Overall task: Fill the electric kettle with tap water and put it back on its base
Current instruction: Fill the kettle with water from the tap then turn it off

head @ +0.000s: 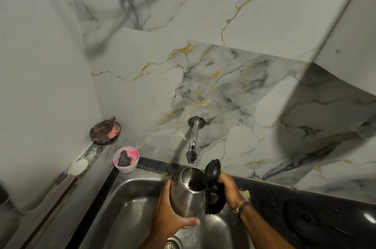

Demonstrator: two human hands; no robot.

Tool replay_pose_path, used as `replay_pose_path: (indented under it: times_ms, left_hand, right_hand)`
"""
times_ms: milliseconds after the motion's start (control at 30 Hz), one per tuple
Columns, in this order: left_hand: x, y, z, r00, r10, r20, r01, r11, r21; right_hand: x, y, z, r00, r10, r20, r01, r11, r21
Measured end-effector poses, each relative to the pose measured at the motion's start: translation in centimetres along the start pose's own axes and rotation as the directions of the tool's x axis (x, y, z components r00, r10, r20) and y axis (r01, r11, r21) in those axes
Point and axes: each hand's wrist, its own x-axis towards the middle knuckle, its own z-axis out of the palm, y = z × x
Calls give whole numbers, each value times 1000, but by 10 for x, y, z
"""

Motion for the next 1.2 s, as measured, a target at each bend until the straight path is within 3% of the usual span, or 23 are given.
replay_pose_path:
  times_ms: [67, 167, 200, 267, 400, 500, 667, 867, 933, 1100, 1200]
  left_hand:
    - [6, 3, -6, 1000, 15, -2, -15, 1000, -18]
    - [27, 23, -19, 955, 62, -291, -78, 996, -42]
    - [36, 37, -26, 915, 79, -395, -77, 997, 21]
    - [60, 65, -39, 889, 123, -441, -60, 986, 155]
    - [97, 120, -48, 981, 97, -166, 3, 856, 517]
    - [110, 140, -42, 992, 101, -78, -18, 715, 699]
    - [121, 143, -39, 994, 100, 52, -106, 663, 741]
    - [134, 141, -59, 910, 59, 410, -342, 665, 664]
    - [138, 141, -62, 908, 49, 416, -341, 665, 665]
    - [145, 142, -63, 961, -6, 276, -138, 855, 500]
    - [142, 149, -61, 969, -60, 241, -71, 864, 499]
  right_hand:
    - [1, 1, -2, 1000, 8, -29, -8, 1000, 9]
    - [3, 2, -3, 998, -45, -42, 44, 999, -23]
    - [3, 3, -2, 997, -61, -41, 59, 998, -28]
    - [5, 4, -2, 995, -78, -57, 76, 997, -26]
    - [10, 6, 1, 993, -74, -89, 73, 997, -9]
    - [9, 1, 5, 991, -95, -91, 94, 996, -8]
    - [10, -9, 4, 991, -123, -57, 118, 990, -74]
    - [9, -19, 4, 994, -94, -61, 86, 990, -110]
    - [9, -21, 5, 993, -97, -61, 90, 991, -101]
    - [10, -21, 3, 990, -133, -40, 127, 985, -113]
    - [9, -22, 5, 990, -134, -40, 129, 985, -118]
